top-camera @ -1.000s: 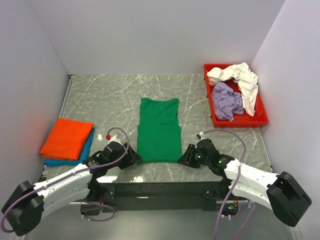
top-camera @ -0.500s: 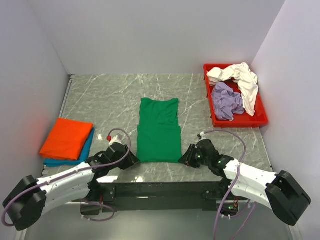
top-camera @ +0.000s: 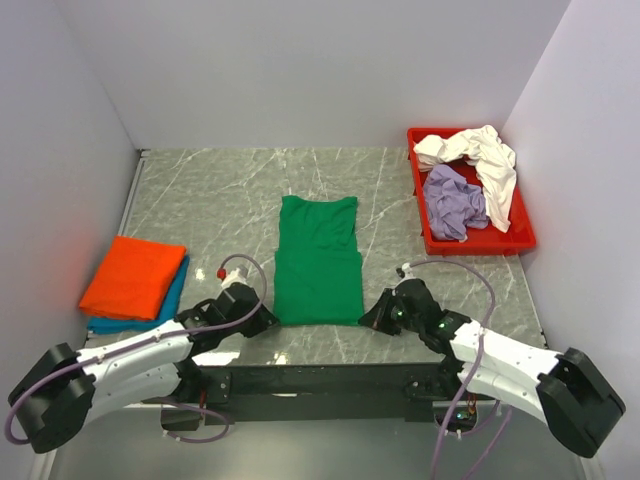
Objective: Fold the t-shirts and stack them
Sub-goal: Fold the tshirt
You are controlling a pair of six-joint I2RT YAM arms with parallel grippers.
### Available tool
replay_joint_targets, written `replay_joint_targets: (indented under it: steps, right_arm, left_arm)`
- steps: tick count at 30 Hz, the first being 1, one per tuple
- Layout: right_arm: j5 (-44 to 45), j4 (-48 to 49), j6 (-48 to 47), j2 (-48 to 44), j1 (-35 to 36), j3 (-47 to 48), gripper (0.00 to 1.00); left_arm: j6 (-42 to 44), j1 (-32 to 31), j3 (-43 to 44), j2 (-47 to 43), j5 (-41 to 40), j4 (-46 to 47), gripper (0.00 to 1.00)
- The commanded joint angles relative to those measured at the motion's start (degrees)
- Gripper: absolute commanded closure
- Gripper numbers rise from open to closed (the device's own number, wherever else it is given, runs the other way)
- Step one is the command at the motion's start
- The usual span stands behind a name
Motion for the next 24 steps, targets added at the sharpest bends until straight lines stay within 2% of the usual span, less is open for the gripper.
replay_joint_targets:
  steps: [1,8,13,16,20,24]
  right_arm:
    - [0.6,-4.5,-1.7,-5.0,0.4,0.2,1.00]
    - [-2.6,-20.4,-4.7,-23.3,0.7,0.9,1.00]
    - [-3.1,-27.2,-5.4,-29.0,1.0,4.3,1.00]
    - [1.2,-29.0,-7.4,-27.3,1.0,9.4,1.00]
    - [8.9,-31.6,-12.1,-18.8,0.7,18.3,1.00]
    - [9.6,-30.2,-16.9,-10.6,-1.6,26.7,1.00]
  left_arm:
    - [1.5,-0.8,2.9,-4.7,-1.5,-5.3,0.99]
    - [-0.2,-4.5,4.4,-18.2,-1.1,-18.5,0.99]
    - [-0.4,-5.7,9.3,-22.8,-3.0,-24.7,0.99]
    - [1.2,-5.7,12.8,-20.8,-5.0,-25.0,1.00]
    - [4.4,-5.4,19.9,-14.3,-9.6,-24.8,1.00]
    - [8.9,-2.8,27.9,-6.0,-10.2,-24.2,1.00]
